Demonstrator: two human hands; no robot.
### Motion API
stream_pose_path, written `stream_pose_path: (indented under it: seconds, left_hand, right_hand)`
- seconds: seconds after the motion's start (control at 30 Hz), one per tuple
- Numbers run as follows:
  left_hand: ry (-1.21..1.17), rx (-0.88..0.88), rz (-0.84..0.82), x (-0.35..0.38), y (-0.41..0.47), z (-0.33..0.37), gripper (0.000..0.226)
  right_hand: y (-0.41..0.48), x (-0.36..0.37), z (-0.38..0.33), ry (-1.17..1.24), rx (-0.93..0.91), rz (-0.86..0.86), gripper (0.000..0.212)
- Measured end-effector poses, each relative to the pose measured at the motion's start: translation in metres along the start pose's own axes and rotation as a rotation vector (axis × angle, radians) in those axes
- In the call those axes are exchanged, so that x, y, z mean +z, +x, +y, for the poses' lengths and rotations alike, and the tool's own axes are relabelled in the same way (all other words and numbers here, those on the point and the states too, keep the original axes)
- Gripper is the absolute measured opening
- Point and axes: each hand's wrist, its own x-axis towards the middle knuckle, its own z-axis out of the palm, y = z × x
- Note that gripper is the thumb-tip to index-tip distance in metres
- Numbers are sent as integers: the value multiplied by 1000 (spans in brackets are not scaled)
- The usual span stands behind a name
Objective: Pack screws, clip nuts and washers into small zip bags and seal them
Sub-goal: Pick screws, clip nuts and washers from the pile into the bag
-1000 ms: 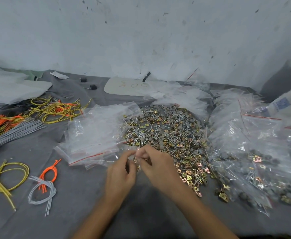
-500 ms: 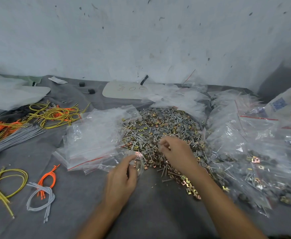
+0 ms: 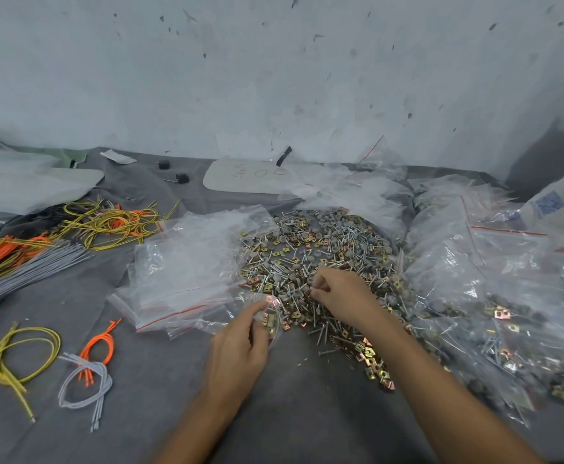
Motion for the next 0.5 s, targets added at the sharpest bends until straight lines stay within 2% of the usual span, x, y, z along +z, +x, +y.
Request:
stream_pose_path:
  seconds: [0.13,0.37,0.5]
  left_hand:
    - [-7,12,5,0,-1,0,34]
    - [-7,27,15,1,-1,-2,33]
    - [-27,23,15,1,-1,-2,33]
  right_hand:
    - [-3,2,7,99,16,22,14]
    - [-10,3,8,83,-4,70,16]
    - [-26,-7,0,255,-35,150,14]
